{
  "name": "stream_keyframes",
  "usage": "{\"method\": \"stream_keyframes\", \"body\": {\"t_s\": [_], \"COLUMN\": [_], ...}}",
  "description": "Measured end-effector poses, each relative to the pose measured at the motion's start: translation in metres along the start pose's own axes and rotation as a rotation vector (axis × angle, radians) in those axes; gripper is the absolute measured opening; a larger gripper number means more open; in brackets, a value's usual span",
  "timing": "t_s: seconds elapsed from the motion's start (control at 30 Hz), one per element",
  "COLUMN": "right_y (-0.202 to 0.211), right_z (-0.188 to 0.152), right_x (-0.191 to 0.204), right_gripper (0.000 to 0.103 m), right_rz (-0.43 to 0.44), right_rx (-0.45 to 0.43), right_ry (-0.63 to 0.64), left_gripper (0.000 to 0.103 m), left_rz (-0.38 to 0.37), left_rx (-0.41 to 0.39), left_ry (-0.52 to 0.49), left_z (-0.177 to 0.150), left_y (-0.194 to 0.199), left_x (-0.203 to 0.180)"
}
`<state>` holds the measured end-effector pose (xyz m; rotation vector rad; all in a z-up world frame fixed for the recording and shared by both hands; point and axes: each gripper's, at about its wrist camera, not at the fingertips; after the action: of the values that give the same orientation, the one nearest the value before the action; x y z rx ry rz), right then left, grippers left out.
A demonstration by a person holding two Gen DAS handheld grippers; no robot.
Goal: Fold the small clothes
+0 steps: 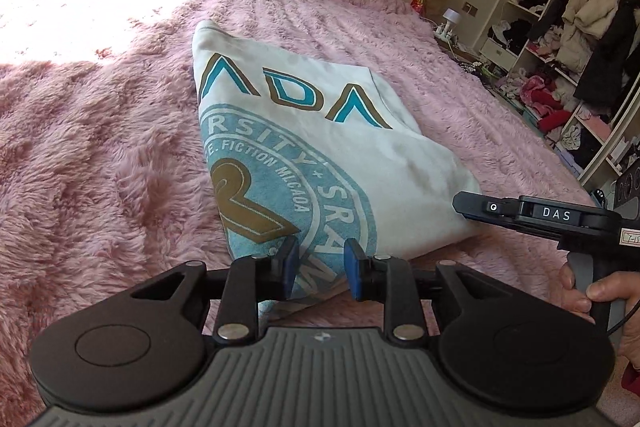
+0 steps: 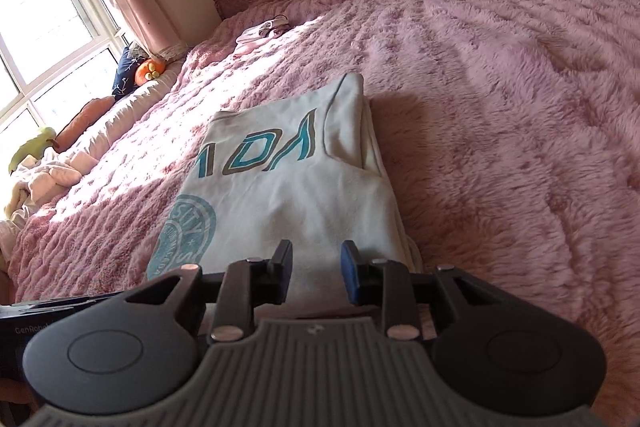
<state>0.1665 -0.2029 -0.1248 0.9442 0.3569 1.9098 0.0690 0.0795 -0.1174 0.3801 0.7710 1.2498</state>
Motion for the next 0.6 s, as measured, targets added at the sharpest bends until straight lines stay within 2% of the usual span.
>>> {"method": "stream_keyframes", "body": {"t_s": [0.1, 0.2, 0.23, 0.27, 0.33, 0.37, 0.4, 0.43, 0.47, 0.5, 0.53, 0.6], "right_y": [-0.006, -0.010, -0.010, -0.009, -0.003, 0.003, 0.012, 0.022, 0.031, 0.042, 0.056, 0.076], "right_z": [-0.004, -0.006, -0.006, -0.004, 0.001, 0.003, 0.006, 0.009, 0.010, 0.012, 0.011, 0.008], "right_x": [-0.009, -0.018, -0.018, -0.017, -0.009, -0.003, 0.006, 0.016, 0.026, 0.037, 0.050, 0.069], "right_gripper": [0.023, 0.022, 0.022, 0.024, 0.037, 0.051, 0.062, 0.065, 0.072, 0.080, 0.083, 0.082], "right_rz": [-0.030, -0.022, -0.025, -0.028, -0.029, -0.033, -0.047, -0.066, -0.085, -0.107, -0.134, -0.179], "right_rx": [0.022, 0.034, 0.037, 0.038, 0.038, 0.029, 0.013, -0.008, -0.032, -0.058, -0.098, -0.144], "right_ry": [-0.009, -0.041, -0.047, -0.052, -0.057, -0.054, -0.037, -0.014, 0.012, 0.041, 0.070, 0.096], "left_gripper": [0.031, 0.032, 0.037, 0.046, 0.060, 0.064, 0.066, 0.073, 0.081, 0.085, 0.089, 0.090], "left_rz": [0.001, 0.009, 0.006, -0.003, -0.003, 0.019, 0.060, 0.124, 0.185, 0.237, 0.264, 0.290], "left_rx": [0.003, 0.007, 0.008, 0.007, -0.009, -0.025, -0.042, -0.046, -0.049, -0.056, -0.067, -0.082], "left_ry": [0.016, 0.040, 0.055, 0.073, 0.085, 0.068, 0.042, 0.023, 0.006, -0.010, -0.023, -0.033], "left_z": [-0.009, -0.010, -0.008, -0.006, 0.001, 0.005, 0.010, 0.014, 0.019, 0.022, 0.024, 0.026], "left_y": [-0.003, -0.004, -0.003, -0.001, 0.008, 0.014, 0.022, 0.029, 0.036, 0.043, 0.050, 0.064], "left_x": [0.005, 0.005, 0.004, 0.003, -0.006, -0.014, -0.024, -0.034, -0.044, -0.054, -0.062, -0.076]}}
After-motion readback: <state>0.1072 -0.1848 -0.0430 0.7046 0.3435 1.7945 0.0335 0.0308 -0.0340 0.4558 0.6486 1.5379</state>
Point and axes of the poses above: each gripper's, at about its wrist camera, not at the fingertips, and y roughly against the way its jaws point, x to its left, z to its top, and after that the axes turned 2 degrees about -y, right-handed
